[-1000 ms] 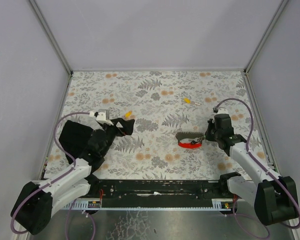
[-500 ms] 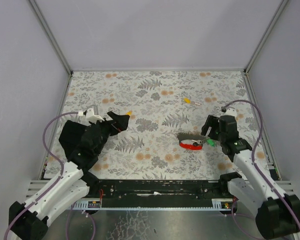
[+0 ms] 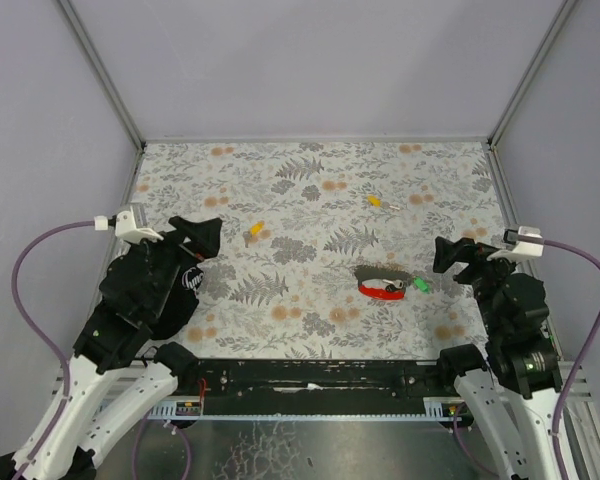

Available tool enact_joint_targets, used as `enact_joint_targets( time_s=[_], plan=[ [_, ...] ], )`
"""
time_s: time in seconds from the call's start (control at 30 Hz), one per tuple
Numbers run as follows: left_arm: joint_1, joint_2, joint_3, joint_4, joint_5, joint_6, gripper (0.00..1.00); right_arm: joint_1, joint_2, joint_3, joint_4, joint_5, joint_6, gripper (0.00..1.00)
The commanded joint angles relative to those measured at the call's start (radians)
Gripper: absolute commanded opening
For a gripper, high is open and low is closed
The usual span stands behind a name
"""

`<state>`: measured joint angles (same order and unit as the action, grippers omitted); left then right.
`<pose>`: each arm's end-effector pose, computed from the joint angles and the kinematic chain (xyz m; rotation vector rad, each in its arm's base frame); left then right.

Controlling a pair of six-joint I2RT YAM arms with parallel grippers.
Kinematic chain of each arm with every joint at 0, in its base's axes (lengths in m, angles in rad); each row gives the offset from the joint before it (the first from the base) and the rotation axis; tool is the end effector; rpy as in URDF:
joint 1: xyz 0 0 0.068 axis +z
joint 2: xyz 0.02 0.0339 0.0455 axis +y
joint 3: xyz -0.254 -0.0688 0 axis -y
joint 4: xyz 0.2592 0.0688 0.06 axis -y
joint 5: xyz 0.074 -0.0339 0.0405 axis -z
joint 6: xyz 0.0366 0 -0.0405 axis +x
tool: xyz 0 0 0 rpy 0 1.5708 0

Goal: Put the keys on the keyring

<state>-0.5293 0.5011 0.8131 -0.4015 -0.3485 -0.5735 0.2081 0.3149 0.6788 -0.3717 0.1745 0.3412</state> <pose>0.1215 -0.0566 0.3625 -0.3042 1.6562 -0.5470 0.1084 0.0164 0.3396 0.2419 1.5674 0.2922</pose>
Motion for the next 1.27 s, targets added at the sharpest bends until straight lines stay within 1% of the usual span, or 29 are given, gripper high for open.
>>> enact_joint_targets(
  time_s=[0.0, 0.07, 0.13, 0.37, 0.47, 0.63, 0.93, 1.23],
  plan=[
    [0.005, -0.041, 0.039, -0.090, -0.046, 0.195, 1.00, -0.005, -0.011, 0.136, -0.132, 0.035, -0.120, 0.99],
    [0.005, -0.056, 0.029, -0.081, -0.055, 0.230, 1.00, -0.005, -0.019, 0.156, -0.145, 0.046, -0.160, 0.99],
    [0.004, -0.065, 0.007, -0.060, -0.055, 0.258, 1.00, -0.005, -0.040, 0.141, -0.130, 0.058, -0.203, 0.99],
    [0.006, -0.032, -0.057, -0.021, -0.032, 0.302, 1.00, -0.005, -0.143, -0.003, -0.042, 0.071, -0.229, 0.99],
    [0.018, -0.017, -0.071, -0.022, -0.016, 0.318, 1.00, -0.005, -0.162, -0.036, -0.024, 0.055, -0.228, 0.99],
    [0.050, -0.015, -0.088, -0.007, 0.034, 0.324, 1.00, -0.006, -0.150, -0.047, -0.024, 0.024, -0.224, 0.99],
    [0.120, -0.020, -0.101, 0.005, 0.073, 0.321, 1.00, -0.005, -0.127, -0.043, -0.034, -0.003, -0.223, 0.99],
    [0.143, -0.024, -0.106, 0.008, 0.074, 0.314, 1.00, -0.005, -0.111, -0.044, -0.036, -0.010, -0.227, 0.99]
  ],
)
